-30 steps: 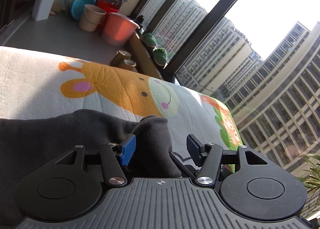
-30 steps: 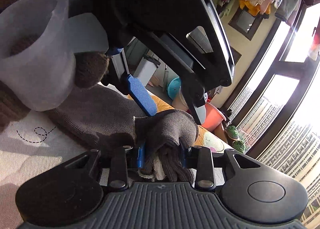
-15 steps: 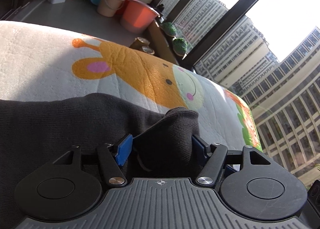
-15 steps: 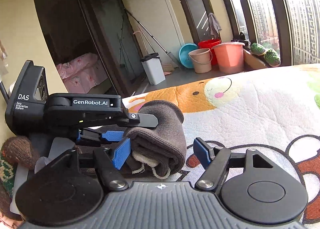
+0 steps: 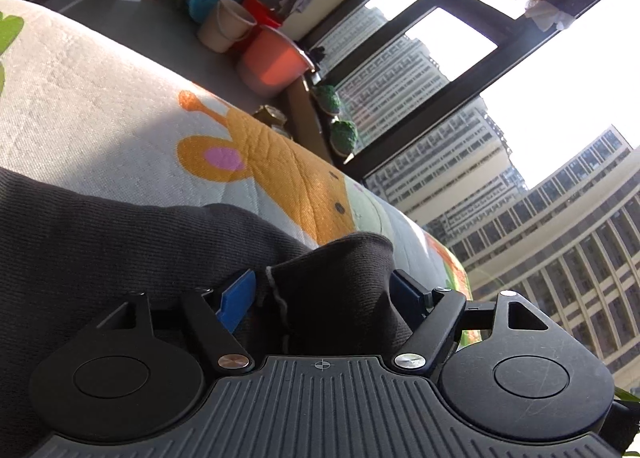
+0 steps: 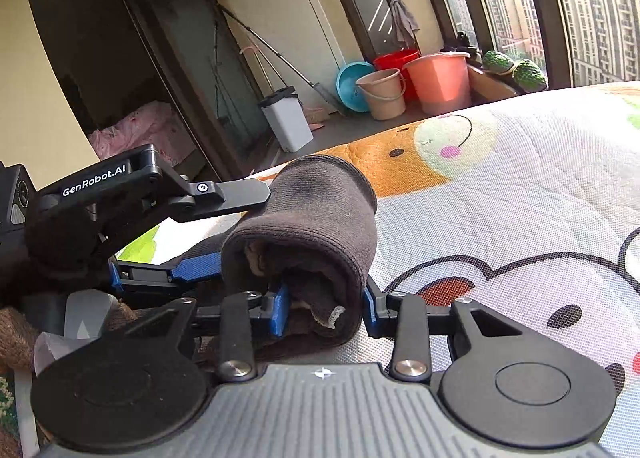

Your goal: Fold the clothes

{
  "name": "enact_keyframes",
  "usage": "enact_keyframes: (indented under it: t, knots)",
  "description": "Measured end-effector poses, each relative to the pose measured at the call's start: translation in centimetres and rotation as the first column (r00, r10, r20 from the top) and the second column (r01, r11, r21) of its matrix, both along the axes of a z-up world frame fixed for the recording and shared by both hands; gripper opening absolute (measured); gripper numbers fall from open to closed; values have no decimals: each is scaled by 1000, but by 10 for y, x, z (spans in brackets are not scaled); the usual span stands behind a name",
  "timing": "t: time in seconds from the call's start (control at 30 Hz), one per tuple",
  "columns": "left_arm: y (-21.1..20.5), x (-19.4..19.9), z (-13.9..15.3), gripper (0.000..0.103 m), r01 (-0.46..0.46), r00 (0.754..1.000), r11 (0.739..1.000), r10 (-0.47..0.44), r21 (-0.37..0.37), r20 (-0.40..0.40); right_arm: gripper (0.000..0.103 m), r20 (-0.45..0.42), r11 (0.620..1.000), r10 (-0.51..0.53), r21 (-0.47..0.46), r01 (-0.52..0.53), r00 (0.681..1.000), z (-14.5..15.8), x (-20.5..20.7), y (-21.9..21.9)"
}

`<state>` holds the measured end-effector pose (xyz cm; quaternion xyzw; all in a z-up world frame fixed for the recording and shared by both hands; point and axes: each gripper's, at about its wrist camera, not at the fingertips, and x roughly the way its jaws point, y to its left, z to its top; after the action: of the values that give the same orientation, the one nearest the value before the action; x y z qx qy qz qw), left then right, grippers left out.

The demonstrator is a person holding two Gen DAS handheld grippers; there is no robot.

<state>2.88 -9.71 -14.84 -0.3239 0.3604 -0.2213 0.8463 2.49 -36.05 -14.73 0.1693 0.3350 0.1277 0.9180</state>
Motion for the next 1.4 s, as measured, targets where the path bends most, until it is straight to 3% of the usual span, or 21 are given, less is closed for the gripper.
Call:
enact_keyframes:
  t: [0.13,0.2,0.27,0.37,0.43,0.53,0.77,0.87,1.07,1.13,1.2,1.27,1.4]
  knots:
    - [14,-1,2,86,-35,999,999,35,-41,4,31,40,996,-13,-91,17,999,13,-2,-2]
    - [13,-1,3,86,-34,999,999,34,-37,5,32,79,979,-28,-197,44,996,20,-6,-1]
    - [10,-1,5,86,-18,1000,999,18,-28,9,32,119,934,-20,-353,60,993,24,-10,9]
    - [-4,-4,12,90,26,999,1000,-27,16,41,32,166,855,29,-514,61,986,20,-18,29]
    - [-12,-6,19,93,54,996,998,-56,30,65,32,201,801,89,-597,50,976,16,-24,45]
    - [-22,-6,29,93,60,994,997,-65,52,88,32,222,756,144,-654,38,964,12,-34,56]
    - [-65,9,20,93,147,988,986,-150,76,29,34,162,850,97,-527,3,982,16,-25,20]
    - [-80,6,11,93,199,979,978,-201,62,21,41,144,895,73,-447,-1,987,20,-28,-1]
    - [-88,11,-7,93,216,976,976,-215,38,-11,53,186,955,-46,-279,98,981,39,-37,-62]
    - [-92,11,-7,93,219,976,975,-219,45,-6,61,198,974,-114,-169,149,973,45,-38,-84]
    - [-96,11,-8,93,223,975,973,-223,55,-1,67,193,975,-183,-94,204,964,46,-32,-97]
    - [-97,9,-8,94,227,974,971,-228,74,12,68,154,951,-296,-43,306,943,45,-18,-112]
    - [-88,6,-12,94,231,972,971,-233,53,31,67,145,879,-454,-87,468,879,36,-7,-138]
